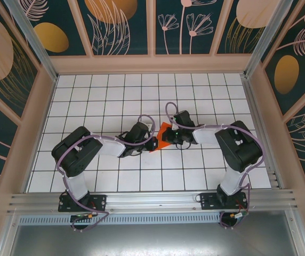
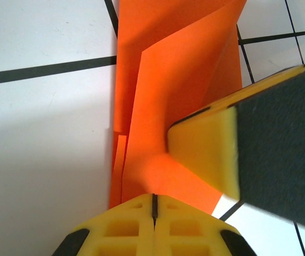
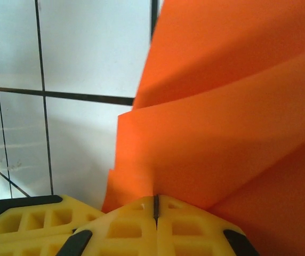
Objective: Fold a paper plane with a square sheet of paper (pick it up from the middle)
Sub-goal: Fourth fold the wing at the center of the table.
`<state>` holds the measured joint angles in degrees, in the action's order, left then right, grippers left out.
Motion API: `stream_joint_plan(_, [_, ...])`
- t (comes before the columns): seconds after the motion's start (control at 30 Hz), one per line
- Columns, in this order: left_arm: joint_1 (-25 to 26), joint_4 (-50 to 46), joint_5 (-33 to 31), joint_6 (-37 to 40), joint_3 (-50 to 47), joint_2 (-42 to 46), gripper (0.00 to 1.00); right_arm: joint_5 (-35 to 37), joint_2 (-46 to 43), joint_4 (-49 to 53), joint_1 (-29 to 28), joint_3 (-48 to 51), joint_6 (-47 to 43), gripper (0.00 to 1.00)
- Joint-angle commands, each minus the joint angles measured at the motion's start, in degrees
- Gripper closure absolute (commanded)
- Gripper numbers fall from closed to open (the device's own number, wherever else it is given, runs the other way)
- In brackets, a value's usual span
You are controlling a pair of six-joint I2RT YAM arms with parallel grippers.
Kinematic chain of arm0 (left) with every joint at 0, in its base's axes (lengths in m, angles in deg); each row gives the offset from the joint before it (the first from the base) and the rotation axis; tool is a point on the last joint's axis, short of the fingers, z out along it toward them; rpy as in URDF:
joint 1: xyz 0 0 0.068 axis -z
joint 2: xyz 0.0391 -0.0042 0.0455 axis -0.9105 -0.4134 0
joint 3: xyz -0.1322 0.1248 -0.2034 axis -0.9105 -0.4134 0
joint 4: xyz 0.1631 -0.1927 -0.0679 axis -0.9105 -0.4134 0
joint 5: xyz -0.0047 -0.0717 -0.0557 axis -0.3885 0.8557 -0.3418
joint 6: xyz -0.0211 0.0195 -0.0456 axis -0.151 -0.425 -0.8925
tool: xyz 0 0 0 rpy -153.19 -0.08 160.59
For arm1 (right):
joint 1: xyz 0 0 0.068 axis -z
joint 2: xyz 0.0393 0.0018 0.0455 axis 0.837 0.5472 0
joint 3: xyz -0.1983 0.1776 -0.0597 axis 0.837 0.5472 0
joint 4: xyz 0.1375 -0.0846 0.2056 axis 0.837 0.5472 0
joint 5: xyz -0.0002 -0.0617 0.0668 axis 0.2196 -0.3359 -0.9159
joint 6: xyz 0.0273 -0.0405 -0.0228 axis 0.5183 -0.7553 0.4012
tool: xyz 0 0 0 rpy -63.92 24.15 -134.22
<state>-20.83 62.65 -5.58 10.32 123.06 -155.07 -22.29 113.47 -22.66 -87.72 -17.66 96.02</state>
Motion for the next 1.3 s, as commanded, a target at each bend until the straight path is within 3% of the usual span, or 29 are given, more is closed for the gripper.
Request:
stream_joint_plan(0.0, [0.25, -13.56, 0.79, 1.4, -3.63, -1.11, 1.0, 5.62, -3.23, 5.26, 3.96, 1.34, -3.68, 1.0])
stream_joint_plan(0.2, [0.25, -13.74, 0.92, 1.74, -2.75, -1.43, 1.0, 3.26, -7.43, 3.59, 2.62, -0.89, -2.62, 1.0])
stream_joint_plan(0.4, [0.24, -14.02, 0.69, 1.58, -2.4, -1.49, 1.0, 1.06, -3.09, 0.58, -1.76, -3.32, -1.38, 1.0])
stream_joint_plan(0.6, [0.25, -14.2, 0.8, 1.48, -2.43, -1.4, 1.0, 0.39, 0.67, -0.99, -2.1, -3.86, -1.54, 1.0])
stream_joint_plan(0.73, [0.25, -14.46, 0.78, 1.58, -2.75, -1.28, 1.0, 0.44, 1.8, -1.32, -0.75, -2.96, -2.7, 1.0])
stream_joint_plan(1.07, [0.18, -13.78, 1.04, 1.57, -4.24, -0.63, 1.0, 2.91, 2.44, 0.43, 14.8, -1.73, -7.56, 1.0])
stream_joint_plan(1.27, [0.22, -13.58, 0.92, 1.45, -3.73, -0.76, 1.0, 2.15, -5.9, 1.31, 13.32, -1.3, -6.69, 1.0])
